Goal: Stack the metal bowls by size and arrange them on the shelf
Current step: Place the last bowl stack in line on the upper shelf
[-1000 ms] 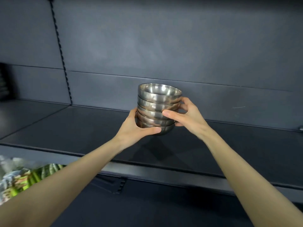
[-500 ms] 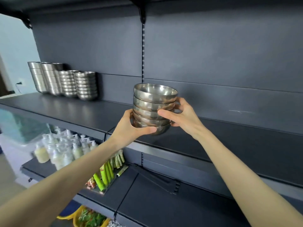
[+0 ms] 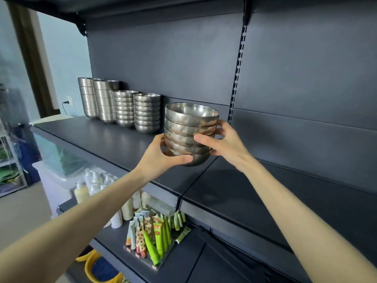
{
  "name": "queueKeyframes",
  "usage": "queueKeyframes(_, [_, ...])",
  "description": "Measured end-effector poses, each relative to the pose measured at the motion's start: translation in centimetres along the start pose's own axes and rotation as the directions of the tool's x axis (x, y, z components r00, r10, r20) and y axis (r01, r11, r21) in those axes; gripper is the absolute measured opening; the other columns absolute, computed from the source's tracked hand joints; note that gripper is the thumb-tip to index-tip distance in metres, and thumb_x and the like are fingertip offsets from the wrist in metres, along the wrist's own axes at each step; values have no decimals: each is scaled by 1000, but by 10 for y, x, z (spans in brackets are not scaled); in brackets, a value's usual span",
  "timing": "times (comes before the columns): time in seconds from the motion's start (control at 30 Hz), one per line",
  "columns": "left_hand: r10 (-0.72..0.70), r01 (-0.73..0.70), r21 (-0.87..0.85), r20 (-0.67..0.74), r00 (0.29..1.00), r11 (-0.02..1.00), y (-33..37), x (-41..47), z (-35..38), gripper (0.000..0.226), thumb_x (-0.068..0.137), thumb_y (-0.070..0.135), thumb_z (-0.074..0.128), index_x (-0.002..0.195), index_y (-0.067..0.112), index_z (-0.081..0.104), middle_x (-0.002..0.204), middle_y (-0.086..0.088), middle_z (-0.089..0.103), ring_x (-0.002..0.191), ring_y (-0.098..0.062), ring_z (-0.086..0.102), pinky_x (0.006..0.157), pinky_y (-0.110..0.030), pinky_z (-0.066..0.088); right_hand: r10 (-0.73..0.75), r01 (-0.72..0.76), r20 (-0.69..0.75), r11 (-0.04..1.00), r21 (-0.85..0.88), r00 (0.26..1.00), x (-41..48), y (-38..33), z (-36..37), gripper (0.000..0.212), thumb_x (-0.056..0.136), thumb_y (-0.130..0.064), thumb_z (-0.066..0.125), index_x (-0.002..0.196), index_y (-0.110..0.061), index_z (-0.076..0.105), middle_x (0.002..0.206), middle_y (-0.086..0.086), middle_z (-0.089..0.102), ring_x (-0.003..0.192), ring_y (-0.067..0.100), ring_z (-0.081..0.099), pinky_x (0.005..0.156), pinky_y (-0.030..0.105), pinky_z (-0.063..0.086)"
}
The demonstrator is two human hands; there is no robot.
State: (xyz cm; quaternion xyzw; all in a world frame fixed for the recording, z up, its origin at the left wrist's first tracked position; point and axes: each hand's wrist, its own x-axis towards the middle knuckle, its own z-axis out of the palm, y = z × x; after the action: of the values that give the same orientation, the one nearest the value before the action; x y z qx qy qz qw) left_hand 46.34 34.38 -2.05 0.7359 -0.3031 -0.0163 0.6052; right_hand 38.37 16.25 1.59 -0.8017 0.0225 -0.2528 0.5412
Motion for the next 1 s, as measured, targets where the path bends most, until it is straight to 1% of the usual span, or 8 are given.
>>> queueKeyframes(0.2, [-14,14,-12,12,1000,1000,-42,53,-42,80,58,32,90,124,21,45,115,13,61,108,-3,58,93,-24,47,11,-11,1,1000,-12,1000,57,12,48,54,68,-40,84,111,-36,52,106,-15,65,104,6,64,91,42,55])
queueKeyframes(0.37, [-10,12,-15,89,996,1000,-83,101,-81,96,43,46,90,125,19,47,114,14,62,107,-3,59,93,-25,47,49,-51,-62,998,-31,997,97,29,95,57,67,-42,84,114,-35,52,111,-12,65,105,8,64,87,43,57])
queueKeyframes(0.43, [-4,8,-26,134,991,1000,-97,120,-96,91,51,38,92,127,18,46,114,15,61,107,0,58,94,-23,47,73,-75,-95,997,-24,993,111,34,114,57,68,-40,84,115,-33,51,112,-11,65,105,8,64,83,43,59])
queueKeyframes(0.53, [12,-1,-55,202,979,998,-116,146,-111,77,60,25,88,124,16,47,112,15,61,101,5,58,79,-7,48,102,-110,-151,993,-44,983,127,40,135,64,68,-43,83,122,-29,50,114,-14,64,104,7,64,83,41,59])
queueKeyframes(0.6, [27,-10,-70,241,970,998,-127,162,-117,73,62,22,88,123,17,47,111,15,62,98,8,58,70,-3,45,112,-124,-188,991,-55,976,136,45,145,66,69,-43,82,125,-28,49,114,-16,63,104,5,63,82,36,59])
queueKeyframes(0.67, [25,-2,-85,270,962,996,-137,177,-119,73,62,24,88,122,20,47,111,17,61,99,8,58,74,-7,45,127,-146,-214,986,-75,969,144,50,152,67,69,-44,81,126,-29,48,115,-18,62,105,4,62,80,33,58])
queueKeyframes(0.83, [31,2,-94,350,936,996,-158,214,-115,77,62,26,88,125,21,45,114,17,60,104,5,57,83,-13,45,164,-197,-284,976,-90,945,169,68,156,69,67,-46,82,126,-31,47,114,-19,61,106,5,62,84,38,58])
queueKeyframes(1.0, [36,3,-96,403,915,995,-175,246,-104,87,59,31,89,131,20,42,118,14,60,108,0,58,96,-24,47,175,-225,-334,967,-116,926,190,84,151,66,66,-47,81,120,-33,46,110,-18,61,105,6,62,80,34,58])
